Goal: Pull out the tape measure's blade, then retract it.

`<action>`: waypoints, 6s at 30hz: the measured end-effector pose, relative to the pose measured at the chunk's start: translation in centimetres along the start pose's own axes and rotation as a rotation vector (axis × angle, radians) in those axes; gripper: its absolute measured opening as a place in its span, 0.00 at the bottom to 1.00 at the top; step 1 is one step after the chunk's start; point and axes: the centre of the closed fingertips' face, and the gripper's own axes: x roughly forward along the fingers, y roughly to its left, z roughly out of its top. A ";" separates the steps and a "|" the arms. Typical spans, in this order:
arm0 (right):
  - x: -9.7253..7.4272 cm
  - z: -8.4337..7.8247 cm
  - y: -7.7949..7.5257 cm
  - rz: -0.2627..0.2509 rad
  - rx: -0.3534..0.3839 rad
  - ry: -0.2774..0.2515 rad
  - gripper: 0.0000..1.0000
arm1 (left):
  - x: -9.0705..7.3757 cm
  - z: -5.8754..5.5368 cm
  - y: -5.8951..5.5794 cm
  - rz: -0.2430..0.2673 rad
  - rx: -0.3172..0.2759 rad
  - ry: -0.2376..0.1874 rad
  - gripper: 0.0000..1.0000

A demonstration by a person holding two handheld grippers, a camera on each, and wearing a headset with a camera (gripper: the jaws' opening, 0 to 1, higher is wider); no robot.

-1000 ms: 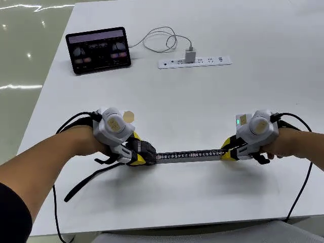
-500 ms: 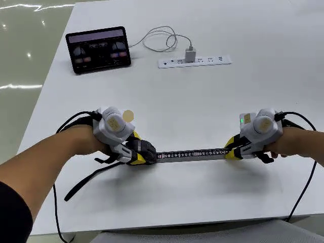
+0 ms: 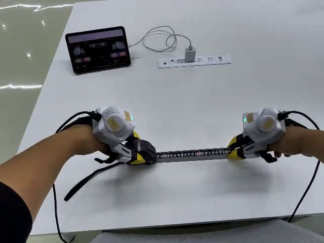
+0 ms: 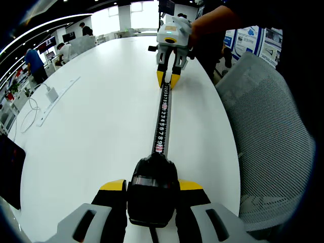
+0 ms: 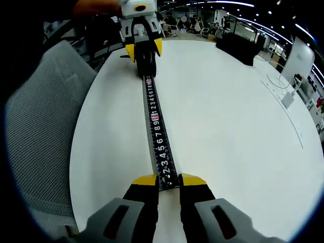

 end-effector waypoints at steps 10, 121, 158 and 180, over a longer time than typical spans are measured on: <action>-0.4 -0.6 -0.2 -0.005 0.008 0.002 0.11 | 0.0 0.0 0.1 0.000 -0.001 -0.001 0.33; -4.0 -1.3 -0.3 -0.117 0.201 -0.057 0.79 | -4.6 -2.9 3.0 0.238 -0.342 -0.141 1.00; -11.5 -7.3 3.3 -0.344 0.417 -0.237 1.00 | -9.0 -8.2 -2.1 0.389 -0.606 -0.287 1.00; -13.1 -9.6 6.3 -0.362 0.448 -0.226 1.00 | -10.6 -9.2 -2.8 0.399 -0.594 -0.290 1.00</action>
